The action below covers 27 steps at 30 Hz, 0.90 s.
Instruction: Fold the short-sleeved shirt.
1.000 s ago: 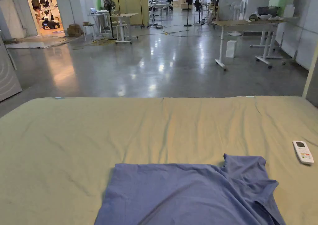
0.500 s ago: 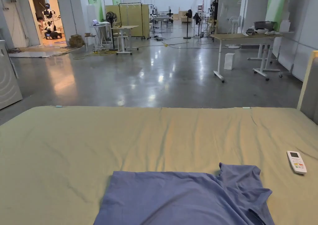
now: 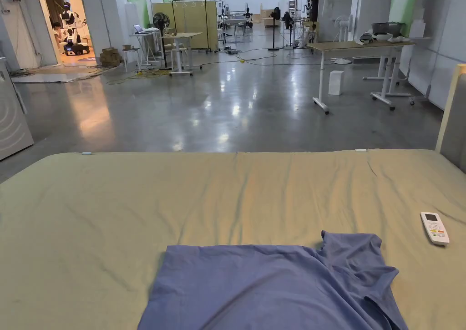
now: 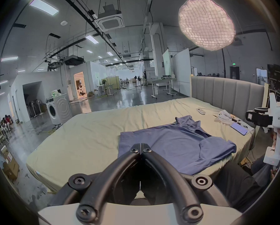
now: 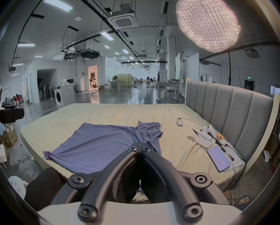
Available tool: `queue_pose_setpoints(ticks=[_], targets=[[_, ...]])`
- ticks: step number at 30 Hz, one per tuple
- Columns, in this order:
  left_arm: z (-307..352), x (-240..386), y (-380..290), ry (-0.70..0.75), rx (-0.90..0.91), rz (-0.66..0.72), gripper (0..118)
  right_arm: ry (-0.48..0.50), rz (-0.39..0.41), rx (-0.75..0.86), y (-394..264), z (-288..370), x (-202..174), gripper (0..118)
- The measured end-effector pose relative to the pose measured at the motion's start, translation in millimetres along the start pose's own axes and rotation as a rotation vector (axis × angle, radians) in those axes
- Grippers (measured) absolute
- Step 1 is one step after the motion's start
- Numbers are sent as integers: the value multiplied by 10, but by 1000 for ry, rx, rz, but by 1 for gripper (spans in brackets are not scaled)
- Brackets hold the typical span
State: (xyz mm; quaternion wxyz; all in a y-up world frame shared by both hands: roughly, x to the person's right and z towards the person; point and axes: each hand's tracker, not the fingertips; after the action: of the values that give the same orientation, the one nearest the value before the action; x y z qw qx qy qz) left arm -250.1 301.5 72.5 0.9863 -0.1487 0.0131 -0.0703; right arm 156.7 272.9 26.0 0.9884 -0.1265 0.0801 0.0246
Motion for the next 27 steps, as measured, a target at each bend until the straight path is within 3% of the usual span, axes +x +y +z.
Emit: queue_pose_setpoints(ticks=[6, 9, 11, 14, 16, 17, 18, 19, 20, 21, 27], targets=[[-45, -174, 20, 33, -24, 2, 0, 14, -12, -11, -10, -22, 19, 0], [-88, -393, -18, 2, -20, 184, 0, 32, -15, -30, -47, -39, 10, 0], [-159, -493, -74, 58, -36, 158, 0, 41, -31, -51, -87, -62, -11, 0], [-372, -689, -259, 172, -133, 49, 0, 78, -129, -99, -151, -126, 2, 0], [-504, -850, -408, 105, -184, 115, 0, 76, -127, -104, -164, -147, -2, 0], [-572, -911, -500, 95, -191, 134, 3, 75, -121, -111, -171, -159, -10, 0], [-651, -964, -610, 108, -204, 144, 15, 75, -112, -120, -223, -172, -4, 0], [-739, -1010, -726, 129, -266, 142, 44, 77, -100, -129, -252, -186, -6, 0], [-812, -1037, -827, 152, -299, 143, 63, 79, -93, -133, -262, -194, -10, 0], [-899, -1068, -962, 171, -335, 154, 70, 81, -90, -139, -266, -200, -13, 0], [-1249, -1309, -1604, -45, -327, 334, 70, 101, -126, -166, -292, -270, -55, 0]])
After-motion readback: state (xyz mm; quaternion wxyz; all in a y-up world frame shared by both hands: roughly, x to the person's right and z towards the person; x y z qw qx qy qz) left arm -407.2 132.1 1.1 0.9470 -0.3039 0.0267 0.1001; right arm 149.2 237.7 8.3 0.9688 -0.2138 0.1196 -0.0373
